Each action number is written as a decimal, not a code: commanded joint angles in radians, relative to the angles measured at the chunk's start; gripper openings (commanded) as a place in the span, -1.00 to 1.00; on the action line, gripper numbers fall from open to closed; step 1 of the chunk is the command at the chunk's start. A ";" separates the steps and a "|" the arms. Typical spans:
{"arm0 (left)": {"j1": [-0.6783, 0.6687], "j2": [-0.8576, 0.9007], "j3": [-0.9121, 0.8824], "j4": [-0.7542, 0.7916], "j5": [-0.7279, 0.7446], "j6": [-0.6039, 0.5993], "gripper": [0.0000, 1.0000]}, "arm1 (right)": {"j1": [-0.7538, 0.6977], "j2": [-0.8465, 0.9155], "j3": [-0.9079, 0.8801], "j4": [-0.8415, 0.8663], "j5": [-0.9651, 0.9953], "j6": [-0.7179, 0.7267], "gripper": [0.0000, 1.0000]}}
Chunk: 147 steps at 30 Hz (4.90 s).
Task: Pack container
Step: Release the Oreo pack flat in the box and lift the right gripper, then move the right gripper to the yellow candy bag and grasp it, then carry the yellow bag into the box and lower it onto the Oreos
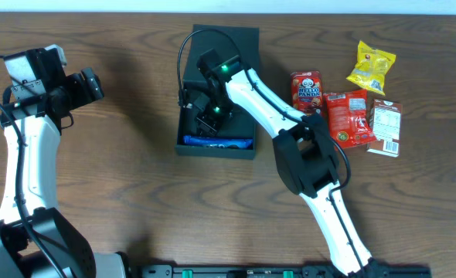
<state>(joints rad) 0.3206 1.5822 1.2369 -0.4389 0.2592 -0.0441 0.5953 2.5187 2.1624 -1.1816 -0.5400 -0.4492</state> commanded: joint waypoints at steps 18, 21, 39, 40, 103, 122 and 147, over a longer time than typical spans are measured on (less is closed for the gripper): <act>0.006 0.000 0.013 -0.002 0.007 0.011 0.90 | -0.068 -0.121 0.357 -0.126 0.155 0.079 -0.97; 0.006 0.000 0.013 -0.002 0.007 0.011 0.90 | -0.126 -0.161 0.398 -0.130 0.365 0.106 -0.97; 0.006 0.001 0.010 0.005 0.003 0.015 0.90 | -0.719 -0.162 0.233 -0.081 0.493 0.407 0.02; 0.006 0.001 0.010 0.005 0.003 0.015 0.90 | -0.726 -0.162 0.203 -0.029 0.509 0.452 0.22; 0.006 0.002 0.010 0.002 0.000 0.015 0.90 | -0.424 -0.056 0.585 -0.233 0.418 0.702 -0.97; 0.006 0.002 0.010 0.001 0.000 0.015 0.90 | 0.053 -0.053 0.528 -0.414 0.491 0.884 -0.96; 0.006 0.002 0.010 -0.022 0.000 0.015 0.90 | 0.104 -0.051 0.114 0.048 0.513 1.257 -0.96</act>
<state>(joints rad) 0.3206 1.5822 1.2369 -0.4549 0.2592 -0.0441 0.6872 2.4699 2.2700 -1.1584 -0.0616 0.7597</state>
